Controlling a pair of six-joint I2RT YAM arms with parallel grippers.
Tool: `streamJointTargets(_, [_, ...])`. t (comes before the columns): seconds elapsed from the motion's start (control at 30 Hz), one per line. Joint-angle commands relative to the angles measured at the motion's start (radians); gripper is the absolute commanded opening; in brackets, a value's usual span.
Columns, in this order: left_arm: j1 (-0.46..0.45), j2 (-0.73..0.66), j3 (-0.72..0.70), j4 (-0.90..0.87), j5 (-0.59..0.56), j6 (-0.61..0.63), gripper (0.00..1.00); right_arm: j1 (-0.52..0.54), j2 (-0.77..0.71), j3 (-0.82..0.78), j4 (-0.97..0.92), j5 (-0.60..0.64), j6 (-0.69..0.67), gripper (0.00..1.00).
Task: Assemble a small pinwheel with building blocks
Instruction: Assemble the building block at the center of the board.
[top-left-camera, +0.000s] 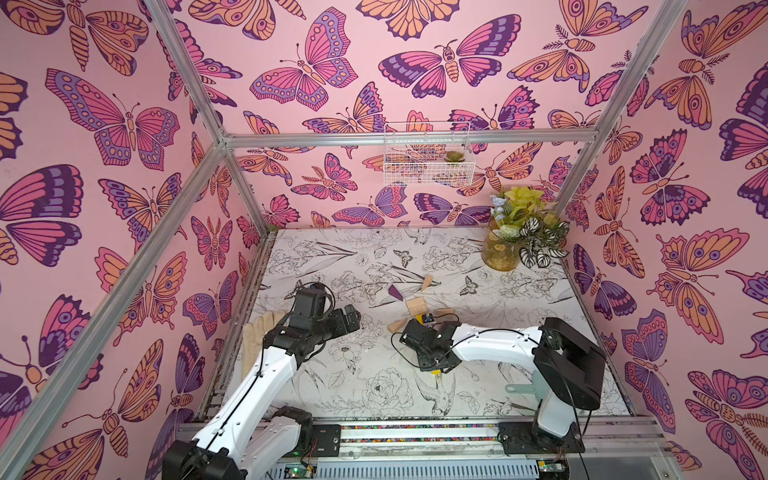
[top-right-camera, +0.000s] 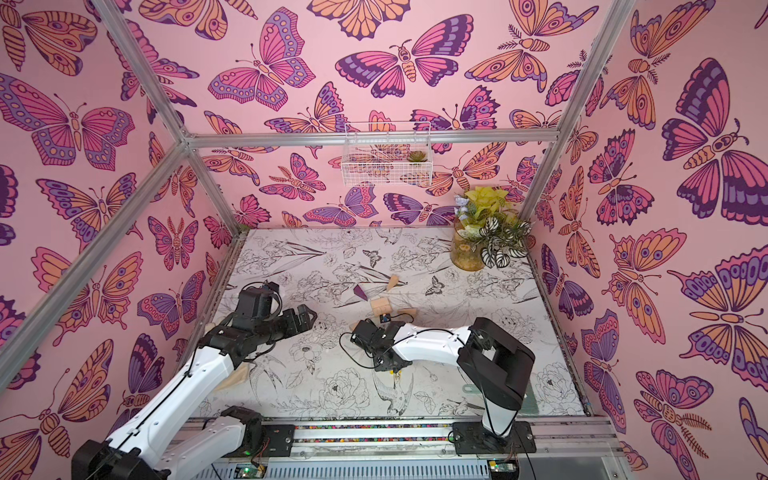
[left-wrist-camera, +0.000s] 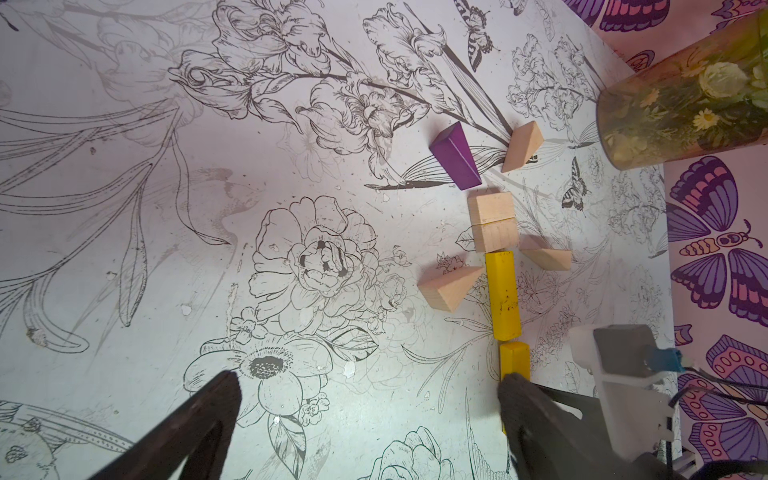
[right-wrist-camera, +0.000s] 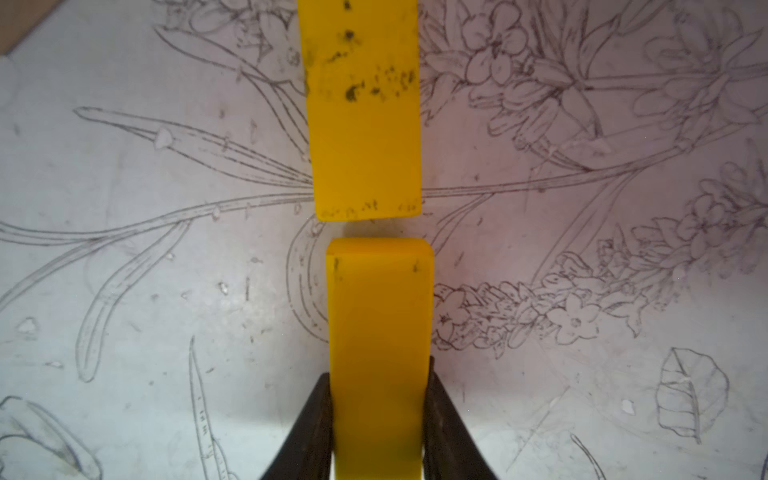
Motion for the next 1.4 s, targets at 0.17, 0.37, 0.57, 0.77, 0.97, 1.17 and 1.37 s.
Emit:
streamJointTargets(0.17, [0.005, 0.003, 0.002, -0.018, 0.011, 0.013, 1.00, -0.015, 0.045, 0.031, 0.006, -0.028, -0.029, 0.22])
streamJointTargets(0.37, [0.005, -0.001, -0.009, -0.018, 0.015, 0.010, 1.00, -0.028, 0.039, 0.031, 0.002, -0.026, -0.035, 0.26])
streamJointTargets(0.57, [0.005, -0.005, -0.011, -0.017, 0.017, 0.005, 1.00, -0.027, 0.028, 0.037, -0.012, -0.016, -0.037, 0.36])
streamJointTargets(0.77, [0.004, -0.013, -0.008, -0.018, 0.022, 0.005, 1.00, -0.027, 0.000, 0.044, -0.036, 0.005, -0.034, 0.42])
streamJointTargets(0.97, [0.006, -0.022, -0.011, -0.017, 0.027, -0.001, 1.00, -0.027, -0.002, 0.047, -0.037, 0.007, -0.036, 0.38])
streamJointTargets(1.17, [0.004, -0.029, -0.017, -0.018, 0.027, -0.007, 1.00, -0.028, 0.007, 0.045, -0.028, 0.001, -0.039, 0.31])
streamJointTargets(1.37, [0.005, -0.027, -0.018, -0.017, 0.027, -0.010, 1.00, -0.036, 0.005, 0.044, -0.025, 0.002, -0.039, 0.30])
